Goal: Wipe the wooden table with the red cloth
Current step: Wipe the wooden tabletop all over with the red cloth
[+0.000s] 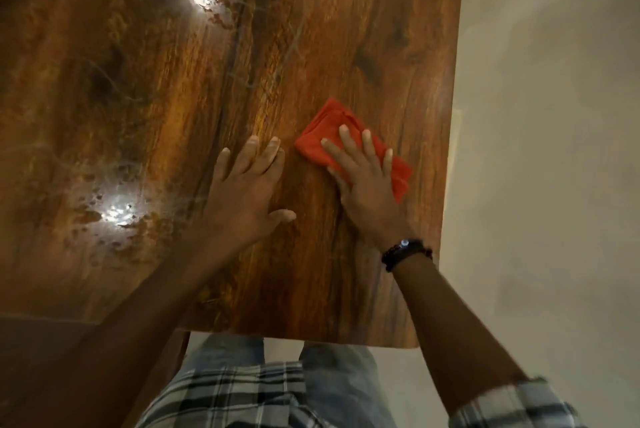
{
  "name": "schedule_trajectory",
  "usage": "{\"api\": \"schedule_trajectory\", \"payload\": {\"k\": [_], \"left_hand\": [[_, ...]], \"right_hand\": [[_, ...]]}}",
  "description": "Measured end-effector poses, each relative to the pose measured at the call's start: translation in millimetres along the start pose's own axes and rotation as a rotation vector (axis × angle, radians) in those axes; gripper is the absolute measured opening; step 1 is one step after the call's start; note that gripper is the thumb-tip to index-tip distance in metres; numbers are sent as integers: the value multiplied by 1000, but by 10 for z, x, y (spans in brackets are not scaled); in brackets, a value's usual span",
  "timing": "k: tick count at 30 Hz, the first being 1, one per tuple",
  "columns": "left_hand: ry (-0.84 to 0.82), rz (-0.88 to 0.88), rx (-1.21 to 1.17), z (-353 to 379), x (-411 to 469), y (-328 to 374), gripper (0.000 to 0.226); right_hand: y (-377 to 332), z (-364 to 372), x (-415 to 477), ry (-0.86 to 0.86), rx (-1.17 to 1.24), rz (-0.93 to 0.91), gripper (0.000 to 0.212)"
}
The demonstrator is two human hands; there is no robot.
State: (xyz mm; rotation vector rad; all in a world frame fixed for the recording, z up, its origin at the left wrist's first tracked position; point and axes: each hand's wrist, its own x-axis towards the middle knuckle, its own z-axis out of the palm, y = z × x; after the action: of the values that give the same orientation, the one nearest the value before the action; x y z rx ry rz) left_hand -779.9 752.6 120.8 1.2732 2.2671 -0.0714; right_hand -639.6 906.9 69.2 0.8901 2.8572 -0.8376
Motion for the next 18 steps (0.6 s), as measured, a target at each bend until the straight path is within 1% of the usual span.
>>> {"api": "schedule_trajectory", "payload": {"k": [2,4,5,7,10,12,13,15,16,18], "left_hand": [[-3,-1,-8,23,-125,-47,99],[-9,21,-13,60,-259,-91,101],[-16,34,-21,81,-318,-111,102],[-39,49,-57,123,-407,-162,102],[-61,80,-116,192,-521,-262,106],[-60,90,-132,246,-599,-327,112],[-61,87,-129,271,-644,-352,116],[-70,64,-120,310,-738,-391,124],[-75,41,-115,334,-785,-413,128],[-71,-16,-103,378,-875,-433,138]], "right_hand": [[-84,169,-448,-40,-84,-78,50],[-23,228,-871,-76,-167,-123,51],[61,204,-1030,-82,-197,-117,51],[258,74,-1175,-75,-204,-44,53],[343,-96,-1014,-16,-83,160,48],[209,-96,-728,33,1,269,46],[95,-55,-582,46,18,292,47],[-202,79,-352,47,17,277,47],[-366,168,-289,35,8,238,47],[-677,374,-295,-14,-42,104,47]]}}
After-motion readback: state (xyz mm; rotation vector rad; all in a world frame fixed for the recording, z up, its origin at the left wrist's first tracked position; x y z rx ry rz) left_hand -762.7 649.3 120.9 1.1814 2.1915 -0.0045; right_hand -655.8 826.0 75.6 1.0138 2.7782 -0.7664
